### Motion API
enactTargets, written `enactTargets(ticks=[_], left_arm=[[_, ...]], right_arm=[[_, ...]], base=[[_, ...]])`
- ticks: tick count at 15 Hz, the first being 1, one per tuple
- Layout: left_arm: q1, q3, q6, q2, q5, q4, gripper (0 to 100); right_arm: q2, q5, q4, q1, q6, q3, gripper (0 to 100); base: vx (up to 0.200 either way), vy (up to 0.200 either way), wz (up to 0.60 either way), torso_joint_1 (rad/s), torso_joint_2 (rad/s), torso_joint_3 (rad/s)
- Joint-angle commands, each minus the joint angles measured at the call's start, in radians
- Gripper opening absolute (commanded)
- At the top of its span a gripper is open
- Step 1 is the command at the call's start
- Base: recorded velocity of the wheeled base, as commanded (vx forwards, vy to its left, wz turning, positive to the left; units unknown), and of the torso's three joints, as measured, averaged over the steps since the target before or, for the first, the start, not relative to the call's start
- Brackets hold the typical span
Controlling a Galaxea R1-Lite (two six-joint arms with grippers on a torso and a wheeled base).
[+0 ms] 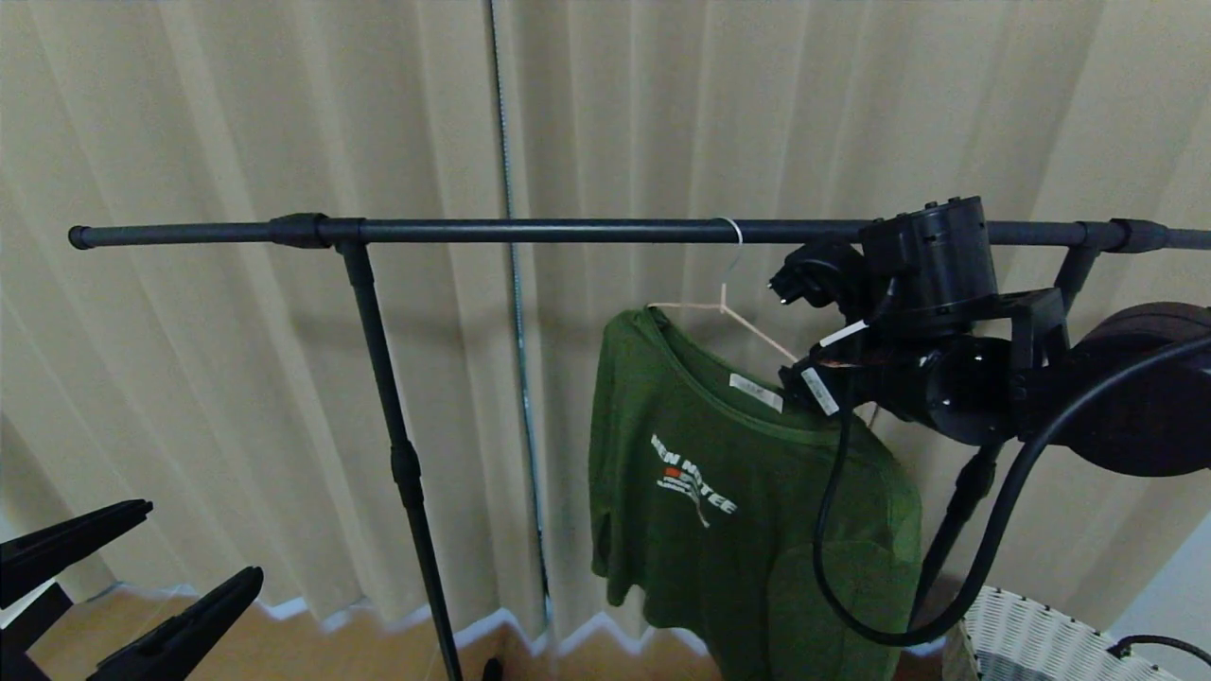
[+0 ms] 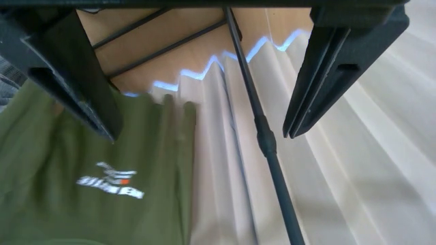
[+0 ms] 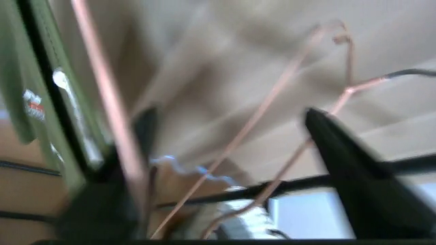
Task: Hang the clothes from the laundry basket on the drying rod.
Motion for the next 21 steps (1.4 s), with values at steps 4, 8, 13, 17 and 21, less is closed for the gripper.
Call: enactTargets(ticks=[4,8,13,17,21], left_arm=[[0.001,0.0,0.0,0.004,0.0,0.0,100],[0.001,0.001,0.0,0.005,0.0,0.0,100],[0.002,0.006,-0.001,0.005,0.001,0.003,100],[0.002,0.015,0.002,0.002,0.001,0.001,100],[0.002,0.02,0.002,-0.001,0.001,0.0,100]], right_arm=[[-0.02,0.205,-0.002,0.011,0.144,0.013,100],[-0.077,0.292,-0.062,0.011,0.157,0.085,100],[-0.167,0.326,-0.227,0.009,0.147,0.204,100],[-0.301,0.327,-0.221,0.003,0.149,0.259,100],[-0.426,0.352,-0.221,-0.017,0.15,0.344,100]], base=[[0.0,0.0,0.0,0.0,0.0,0.0],[0.0,0.0,0.0,0.0,0.0,0.0],[0.0,0.0,0.0,0.0,0.0,0.0],[0.0,0.0,0.0,0.0,0.0,0.0],[0.0,0.0,0.0,0.0,0.0,0.0]])
